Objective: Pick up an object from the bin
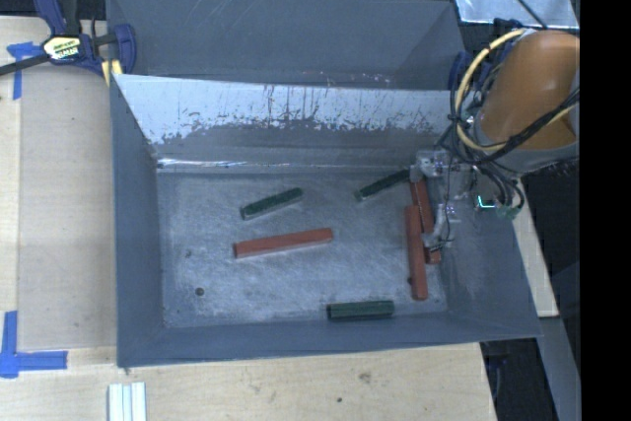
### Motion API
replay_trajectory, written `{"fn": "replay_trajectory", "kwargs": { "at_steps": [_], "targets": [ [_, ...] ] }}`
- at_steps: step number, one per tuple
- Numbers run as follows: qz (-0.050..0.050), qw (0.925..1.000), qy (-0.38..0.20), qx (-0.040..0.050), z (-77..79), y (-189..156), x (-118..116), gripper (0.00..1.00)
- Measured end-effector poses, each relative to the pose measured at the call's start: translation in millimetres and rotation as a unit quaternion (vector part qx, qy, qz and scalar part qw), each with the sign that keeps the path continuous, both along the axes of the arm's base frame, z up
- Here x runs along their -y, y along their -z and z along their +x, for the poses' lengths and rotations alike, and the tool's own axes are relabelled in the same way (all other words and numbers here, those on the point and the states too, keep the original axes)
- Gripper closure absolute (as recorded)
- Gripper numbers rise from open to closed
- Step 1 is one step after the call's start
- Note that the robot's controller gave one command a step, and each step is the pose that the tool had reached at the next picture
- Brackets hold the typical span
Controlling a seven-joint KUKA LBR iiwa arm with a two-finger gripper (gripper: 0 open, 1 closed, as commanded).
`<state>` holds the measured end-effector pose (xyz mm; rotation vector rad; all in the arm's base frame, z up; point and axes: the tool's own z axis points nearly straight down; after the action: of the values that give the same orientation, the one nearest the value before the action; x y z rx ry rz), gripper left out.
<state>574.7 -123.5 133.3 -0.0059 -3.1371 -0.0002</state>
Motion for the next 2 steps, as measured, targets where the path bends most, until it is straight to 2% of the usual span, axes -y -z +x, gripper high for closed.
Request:
{"fn": "replay_trajectory", "kwargs": {
  "at_steps": [1,2],
  "targets": [
    [0.001,1.0000,0.007,-0.0005,50.2,65.5,-4.1,0.00],
    [0.000,0.9968,0.080,0.0055,45.3,31.5,-17.6,0.00]
  ]
}}
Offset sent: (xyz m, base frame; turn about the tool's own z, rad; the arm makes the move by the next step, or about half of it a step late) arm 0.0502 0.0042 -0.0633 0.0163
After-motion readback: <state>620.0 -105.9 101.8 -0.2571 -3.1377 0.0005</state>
